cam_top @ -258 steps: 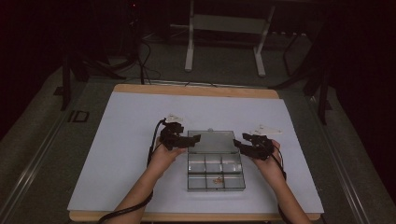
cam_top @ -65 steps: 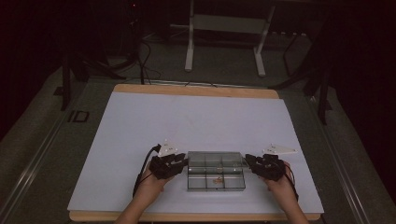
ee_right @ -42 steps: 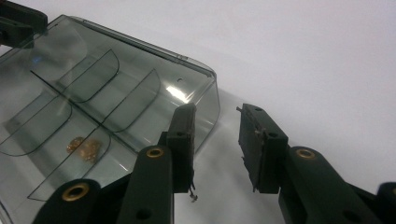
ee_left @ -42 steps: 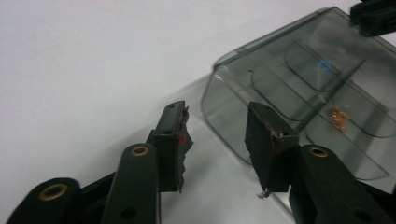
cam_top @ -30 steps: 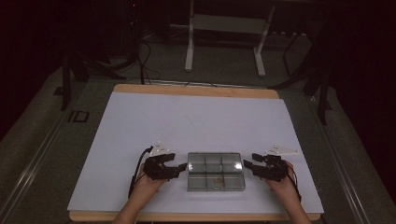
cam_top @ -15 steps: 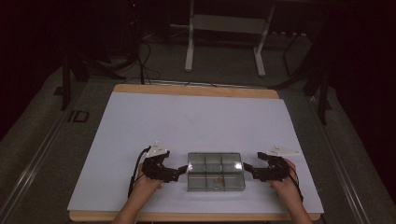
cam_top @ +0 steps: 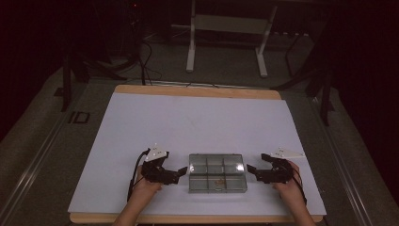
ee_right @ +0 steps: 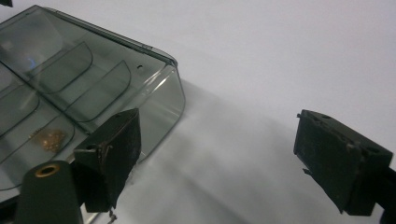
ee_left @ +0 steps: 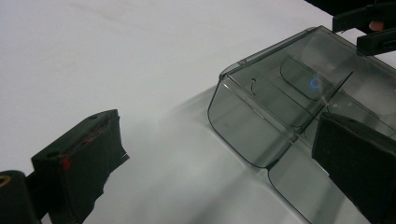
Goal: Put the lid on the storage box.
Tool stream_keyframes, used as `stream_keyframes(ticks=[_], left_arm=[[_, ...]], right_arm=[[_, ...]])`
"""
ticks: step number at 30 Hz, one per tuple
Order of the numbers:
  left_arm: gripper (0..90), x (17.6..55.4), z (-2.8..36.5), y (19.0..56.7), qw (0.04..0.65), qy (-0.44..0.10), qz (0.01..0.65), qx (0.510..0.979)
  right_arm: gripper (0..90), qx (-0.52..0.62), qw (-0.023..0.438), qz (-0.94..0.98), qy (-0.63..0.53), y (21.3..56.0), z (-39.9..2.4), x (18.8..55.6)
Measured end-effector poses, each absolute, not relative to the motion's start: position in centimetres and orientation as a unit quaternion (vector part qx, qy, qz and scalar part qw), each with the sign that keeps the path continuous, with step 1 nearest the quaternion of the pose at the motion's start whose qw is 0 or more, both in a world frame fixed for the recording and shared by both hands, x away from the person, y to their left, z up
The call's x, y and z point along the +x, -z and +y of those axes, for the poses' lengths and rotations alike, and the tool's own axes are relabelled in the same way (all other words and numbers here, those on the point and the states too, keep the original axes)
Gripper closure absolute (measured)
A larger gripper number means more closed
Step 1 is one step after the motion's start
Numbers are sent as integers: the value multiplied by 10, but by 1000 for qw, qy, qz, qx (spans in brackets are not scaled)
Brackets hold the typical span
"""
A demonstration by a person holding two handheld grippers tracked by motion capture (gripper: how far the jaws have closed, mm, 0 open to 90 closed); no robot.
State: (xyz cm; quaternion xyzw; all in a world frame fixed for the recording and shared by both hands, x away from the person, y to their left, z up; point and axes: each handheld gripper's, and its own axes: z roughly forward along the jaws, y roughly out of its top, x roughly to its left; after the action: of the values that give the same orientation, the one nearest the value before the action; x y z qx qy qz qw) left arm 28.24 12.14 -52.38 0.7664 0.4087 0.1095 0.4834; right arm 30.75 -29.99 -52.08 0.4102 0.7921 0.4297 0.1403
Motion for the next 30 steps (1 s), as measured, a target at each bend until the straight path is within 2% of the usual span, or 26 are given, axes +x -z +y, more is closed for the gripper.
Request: stream_keyframes(ticks=[13, 22, 30], left_arm=[[25, 278, 131, 528, 485, -117, 418, 759], [25, 277, 134, 533, 471, -143, 416, 765], [25, 278, 147, 536, 478, -152, 440, 745]], right_arm=[[152, 416, 162, 785, -430, 522, -311, 304], [153, 424, 178, 781, -422, 525, -323, 302], [153, 437, 182, 777, -414, 531, -330, 301]])
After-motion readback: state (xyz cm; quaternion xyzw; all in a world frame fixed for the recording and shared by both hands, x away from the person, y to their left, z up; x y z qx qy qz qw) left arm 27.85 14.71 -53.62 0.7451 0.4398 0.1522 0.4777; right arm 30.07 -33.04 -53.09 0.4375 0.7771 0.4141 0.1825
